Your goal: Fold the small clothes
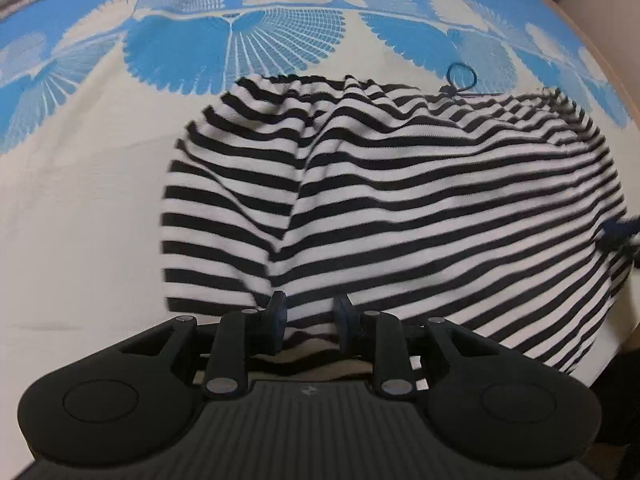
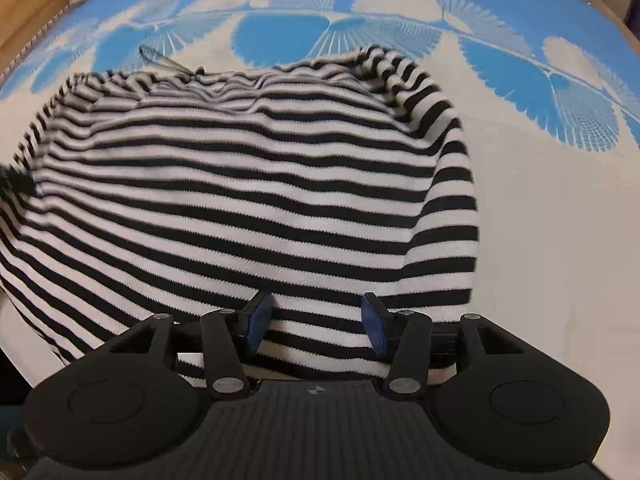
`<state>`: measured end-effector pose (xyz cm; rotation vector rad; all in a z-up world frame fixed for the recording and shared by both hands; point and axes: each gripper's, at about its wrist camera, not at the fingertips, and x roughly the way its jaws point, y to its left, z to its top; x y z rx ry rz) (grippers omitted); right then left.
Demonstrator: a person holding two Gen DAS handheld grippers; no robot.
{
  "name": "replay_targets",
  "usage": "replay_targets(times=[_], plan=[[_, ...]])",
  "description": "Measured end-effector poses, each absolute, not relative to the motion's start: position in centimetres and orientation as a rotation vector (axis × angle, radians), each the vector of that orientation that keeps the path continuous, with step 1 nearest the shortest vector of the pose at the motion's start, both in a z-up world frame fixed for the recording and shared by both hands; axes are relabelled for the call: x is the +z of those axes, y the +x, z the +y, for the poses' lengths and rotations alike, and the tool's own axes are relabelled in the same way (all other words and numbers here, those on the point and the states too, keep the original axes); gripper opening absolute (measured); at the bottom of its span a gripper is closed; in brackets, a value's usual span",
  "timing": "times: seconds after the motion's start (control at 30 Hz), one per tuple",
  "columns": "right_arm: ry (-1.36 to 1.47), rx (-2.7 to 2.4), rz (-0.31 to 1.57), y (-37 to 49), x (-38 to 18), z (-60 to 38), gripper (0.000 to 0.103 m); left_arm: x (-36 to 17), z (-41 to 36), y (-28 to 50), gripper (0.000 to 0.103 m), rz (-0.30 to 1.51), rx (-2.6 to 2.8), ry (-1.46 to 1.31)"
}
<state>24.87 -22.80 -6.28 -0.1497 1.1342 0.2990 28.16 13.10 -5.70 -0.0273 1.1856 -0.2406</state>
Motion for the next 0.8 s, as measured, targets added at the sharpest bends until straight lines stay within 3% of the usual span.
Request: replay_targets(times=[0.17, 0.33, 0.5, 0.6, 0.8], plan=[[-0.048, 0.216, 1.11, 24.1, -5.0, -25.4, 0.051, -3.6, 15.9, 26.0, 0.028, 1.116, -0.261, -0.161], [-0.197, 0.171, 1.207, 23.1, -7.0, -25.7, 0.051, -6.1, 14.7, 25.1, 0.031, 1.225, -0.222, 0.028], [-0.168, 0.166, 1.041, 20.8, -3.3, -25.5, 0.051, 1.1, 17.0, 22.3, 0.036, 0.965, -0.18, -0.11], [-0.16, 0.154, 0.853, 18.3, 0.1, -25.4, 0.051, 4.8, 18.1, 18.9, 0.056, 0.777, -0.169, -0.107], [-0.147, 0.168, 0.673, 13.9, 1.9, -24.4, 0.052, 4.3, 19.6, 13.9, 0.058, 0.666, -0.055, -0.099]])
